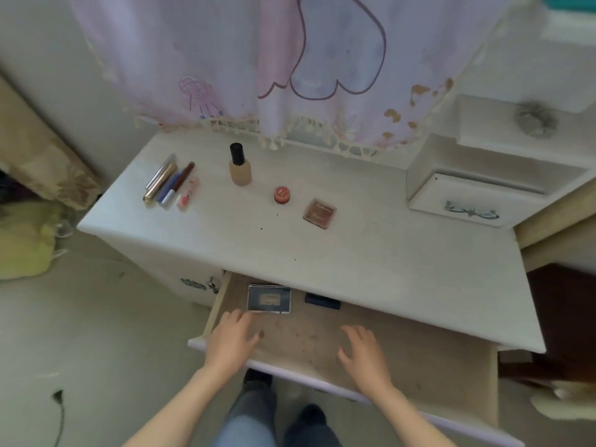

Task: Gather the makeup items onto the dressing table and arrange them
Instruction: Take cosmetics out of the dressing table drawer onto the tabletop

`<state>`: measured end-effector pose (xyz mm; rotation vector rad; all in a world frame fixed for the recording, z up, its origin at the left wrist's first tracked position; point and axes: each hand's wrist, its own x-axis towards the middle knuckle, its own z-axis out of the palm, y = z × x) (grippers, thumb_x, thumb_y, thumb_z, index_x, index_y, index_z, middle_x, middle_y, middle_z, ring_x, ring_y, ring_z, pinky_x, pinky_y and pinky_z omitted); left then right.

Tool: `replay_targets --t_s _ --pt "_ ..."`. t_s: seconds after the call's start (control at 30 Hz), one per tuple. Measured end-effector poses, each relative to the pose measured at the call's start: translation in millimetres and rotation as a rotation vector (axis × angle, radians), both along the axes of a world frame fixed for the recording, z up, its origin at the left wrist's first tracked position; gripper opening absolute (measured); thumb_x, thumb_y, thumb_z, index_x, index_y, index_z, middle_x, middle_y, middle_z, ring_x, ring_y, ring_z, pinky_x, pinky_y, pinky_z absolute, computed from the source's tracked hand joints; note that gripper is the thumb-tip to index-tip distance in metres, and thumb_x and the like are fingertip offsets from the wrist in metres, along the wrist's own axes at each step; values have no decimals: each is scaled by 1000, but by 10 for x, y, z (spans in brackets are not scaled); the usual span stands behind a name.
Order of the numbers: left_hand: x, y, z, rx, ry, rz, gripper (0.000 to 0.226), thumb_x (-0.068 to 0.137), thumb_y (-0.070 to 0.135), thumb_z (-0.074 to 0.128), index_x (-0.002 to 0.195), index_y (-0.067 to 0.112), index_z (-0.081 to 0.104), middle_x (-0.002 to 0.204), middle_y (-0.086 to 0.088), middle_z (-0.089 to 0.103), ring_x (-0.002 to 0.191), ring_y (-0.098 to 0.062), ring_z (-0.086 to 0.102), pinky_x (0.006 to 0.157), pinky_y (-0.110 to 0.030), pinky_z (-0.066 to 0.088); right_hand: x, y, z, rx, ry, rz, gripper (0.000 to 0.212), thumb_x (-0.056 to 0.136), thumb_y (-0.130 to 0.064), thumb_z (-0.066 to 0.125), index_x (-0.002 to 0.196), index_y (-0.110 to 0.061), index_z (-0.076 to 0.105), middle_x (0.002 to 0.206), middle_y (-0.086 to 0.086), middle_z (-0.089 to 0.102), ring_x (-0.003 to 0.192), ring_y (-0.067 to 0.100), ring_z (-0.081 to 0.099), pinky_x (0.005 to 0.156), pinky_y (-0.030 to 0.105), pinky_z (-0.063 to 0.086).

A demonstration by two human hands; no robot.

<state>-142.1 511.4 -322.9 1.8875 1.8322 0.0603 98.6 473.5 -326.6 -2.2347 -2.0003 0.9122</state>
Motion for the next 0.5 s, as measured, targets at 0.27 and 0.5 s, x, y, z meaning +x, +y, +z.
replay_targets --t_s 0.27,0.5 --pt "198 629 -453 -70 210 -255 55 86 28 54 136 18 34 144 -7 33 129 -28 30 99 -35 33 -171 568 -397 -40 -4 -111 56 88 -18 51 140 -15 31 145 11 35 134 30 29 109 34 26" --pt "176 667 -688 -127 308 -379 84 69 26 73 139 13 29 142 -15 35 131 -33 34 100 -41 37 -314 785 -582 -178 -157 -179 40 89 -22 48 126 -9 49 133 16 52 123 31 45 99 32 34"
